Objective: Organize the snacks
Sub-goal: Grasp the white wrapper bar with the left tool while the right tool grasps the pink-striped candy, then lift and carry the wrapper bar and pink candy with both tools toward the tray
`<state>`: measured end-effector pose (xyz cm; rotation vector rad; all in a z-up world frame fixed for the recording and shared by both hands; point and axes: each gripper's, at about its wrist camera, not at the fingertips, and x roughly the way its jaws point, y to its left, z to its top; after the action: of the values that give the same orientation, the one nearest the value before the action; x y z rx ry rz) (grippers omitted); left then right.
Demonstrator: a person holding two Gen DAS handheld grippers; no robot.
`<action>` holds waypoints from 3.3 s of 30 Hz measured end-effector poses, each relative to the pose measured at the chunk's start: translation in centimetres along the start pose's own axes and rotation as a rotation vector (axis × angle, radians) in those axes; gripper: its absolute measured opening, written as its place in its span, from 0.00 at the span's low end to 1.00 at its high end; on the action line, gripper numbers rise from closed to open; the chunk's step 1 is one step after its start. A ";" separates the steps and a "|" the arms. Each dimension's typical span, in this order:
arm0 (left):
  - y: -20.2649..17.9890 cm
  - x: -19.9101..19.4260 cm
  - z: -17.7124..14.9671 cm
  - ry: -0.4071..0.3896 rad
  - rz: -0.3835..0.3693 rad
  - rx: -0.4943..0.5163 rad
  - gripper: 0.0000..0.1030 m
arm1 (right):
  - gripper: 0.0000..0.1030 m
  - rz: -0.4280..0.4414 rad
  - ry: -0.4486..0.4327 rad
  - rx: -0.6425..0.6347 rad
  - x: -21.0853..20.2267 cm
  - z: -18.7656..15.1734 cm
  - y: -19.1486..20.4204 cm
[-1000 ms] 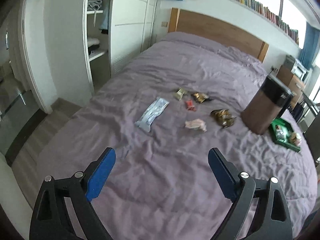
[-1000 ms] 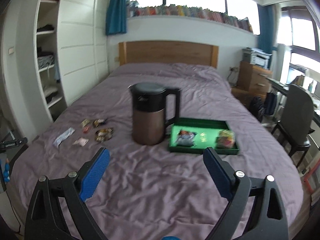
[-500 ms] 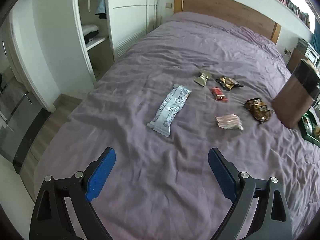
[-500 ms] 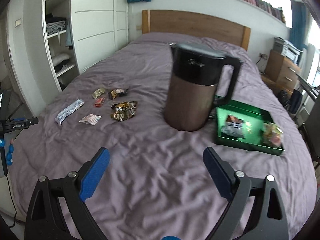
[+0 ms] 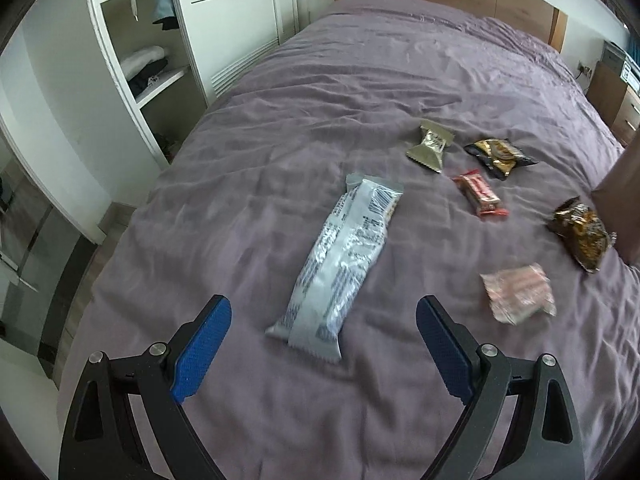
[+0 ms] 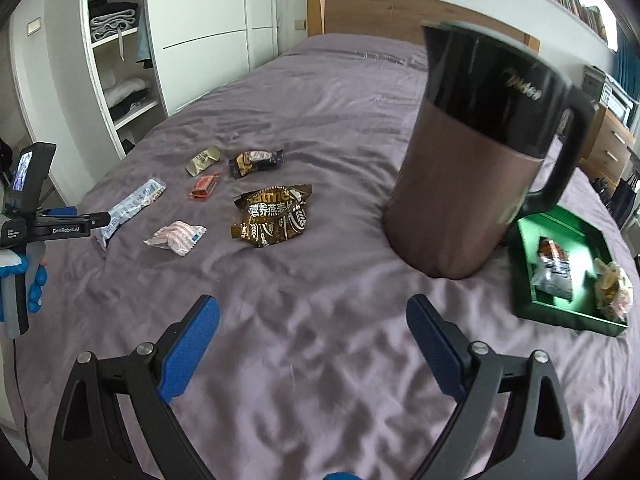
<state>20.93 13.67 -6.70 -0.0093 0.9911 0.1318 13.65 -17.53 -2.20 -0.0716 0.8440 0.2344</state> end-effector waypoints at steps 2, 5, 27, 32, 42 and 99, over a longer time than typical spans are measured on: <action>0.1 1.0 0.2 0.009 0.001 -0.005 0.88 | 0.99 0.009 0.009 0.002 0.9 0.1 0.1; 0.2 2.0 0.4 0.021 -0.001 -0.009 0.88 | 0.99 0.027 0.018 -0.001 2.2 0.1 0.9; -0.6 5.3 1.6 0.058 -0.062 0.120 0.88 | 0.99 0.285 0.055 -0.312 10.2 4.0 15.1; 0.2 5.7 1.6 0.058 -0.068 0.096 0.88 | 0.98 0.305 0.085 -0.515 12.3 5.0 15.6; -0.6 6.4 1.9 0.066 -0.062 0.141 0.88 | 0.82 0.415 0.206 -0.488 16.4 6.4 14.3; -4.3 -1.9 -2.2 0.101 -0.134 0.161 0.25 | 0.00 0.370 0.233 -0.344 4.7 2.1 13.1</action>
<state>18.58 9.04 -6.52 0.0656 1.0964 -0.0720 15.10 -3.65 -3.93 -0.2695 1.0391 0.7296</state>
